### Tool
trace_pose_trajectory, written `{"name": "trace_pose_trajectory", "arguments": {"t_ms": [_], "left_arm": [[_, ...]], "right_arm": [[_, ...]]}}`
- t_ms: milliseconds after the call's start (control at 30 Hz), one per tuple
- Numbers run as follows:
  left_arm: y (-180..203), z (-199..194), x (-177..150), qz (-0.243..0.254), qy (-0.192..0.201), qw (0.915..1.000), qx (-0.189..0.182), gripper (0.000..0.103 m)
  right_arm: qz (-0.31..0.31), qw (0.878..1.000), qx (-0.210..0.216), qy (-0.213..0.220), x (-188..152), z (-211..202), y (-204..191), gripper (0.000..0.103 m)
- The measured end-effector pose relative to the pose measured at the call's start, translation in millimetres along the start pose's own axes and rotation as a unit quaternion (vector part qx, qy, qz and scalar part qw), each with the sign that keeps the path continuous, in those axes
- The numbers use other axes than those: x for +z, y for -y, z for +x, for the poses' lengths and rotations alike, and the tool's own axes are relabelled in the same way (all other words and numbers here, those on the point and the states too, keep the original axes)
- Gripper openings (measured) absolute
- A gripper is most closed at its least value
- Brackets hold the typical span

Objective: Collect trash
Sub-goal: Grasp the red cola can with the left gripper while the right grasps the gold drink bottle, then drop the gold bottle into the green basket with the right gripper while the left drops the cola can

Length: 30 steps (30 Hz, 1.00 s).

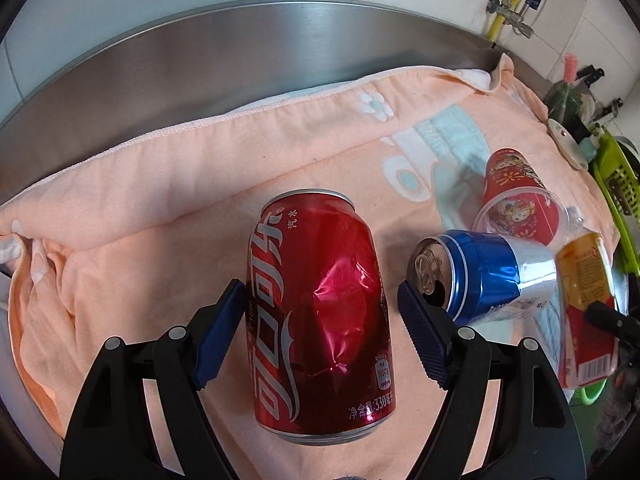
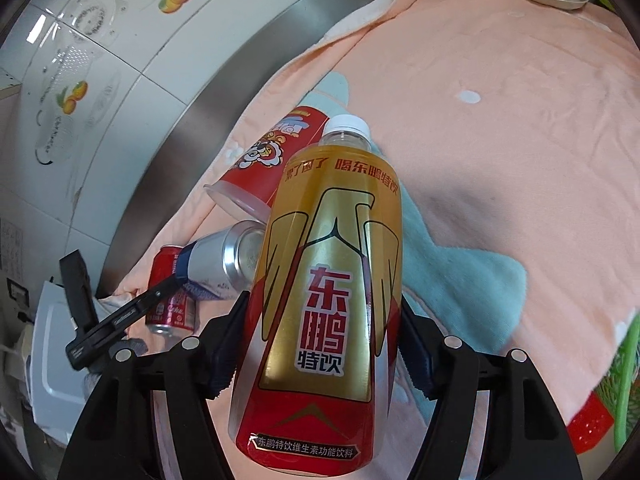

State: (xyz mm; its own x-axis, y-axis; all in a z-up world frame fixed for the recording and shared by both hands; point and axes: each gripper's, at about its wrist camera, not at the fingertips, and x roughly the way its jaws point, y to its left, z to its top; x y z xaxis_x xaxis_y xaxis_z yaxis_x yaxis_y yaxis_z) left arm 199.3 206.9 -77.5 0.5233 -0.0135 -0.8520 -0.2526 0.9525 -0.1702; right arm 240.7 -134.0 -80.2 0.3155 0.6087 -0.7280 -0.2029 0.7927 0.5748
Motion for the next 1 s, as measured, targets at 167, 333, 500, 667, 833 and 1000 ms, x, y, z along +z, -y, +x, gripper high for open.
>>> {"name": "trace_pose_trajectory", "arguments": {"t_ms": [167, 333, 500, 667, 833, 1000], "left_arm": [[1.8, -3.2, -0.3, 0.008, 0.006, 0.9999, -0.003, 0.070], [1.2, -9.4, -4.3, 0.009, 0.014, 0.9998, -0.008, 0.069], [-4.3, -29.9, -9.9, 0.003, 0.034, 0.9991, -0.025, 0.069], [-8.7, -56.2, -15.8, -0.003, 0.051, 0.9976, -0.046, 0.069], [0.8, -76.5, -21.9, 0.013, 0.068, 0.9961, -0.055, 0.069], [10.1, -79.9, -22.0, 0.016, 0.068, 0.9956, -0.062, 0.069]], "right_arm": [[0.002, 1.000, 0.003, 0.016, -10.3, -23.9, 12.6, 0.066], [0.007, 0.999, -0.003, 0.038, -18.9, -46.8, 25.8, 0.066], [0.017, 0.997, -0.025, 0.074, -29.4, -81.1, 53.3, 0.065], [0.045, 0.991, -0.073, 0.107, -33.9, -119.4, 102.4, 0.062], [0.078, 0.985, -0.112, 0.108, -41.7, -139.7, 166.9, 0.062], [0.091, 0.984, -0.093, 0.118, -46.9, -139.8, 177.0, 0.062]]}}
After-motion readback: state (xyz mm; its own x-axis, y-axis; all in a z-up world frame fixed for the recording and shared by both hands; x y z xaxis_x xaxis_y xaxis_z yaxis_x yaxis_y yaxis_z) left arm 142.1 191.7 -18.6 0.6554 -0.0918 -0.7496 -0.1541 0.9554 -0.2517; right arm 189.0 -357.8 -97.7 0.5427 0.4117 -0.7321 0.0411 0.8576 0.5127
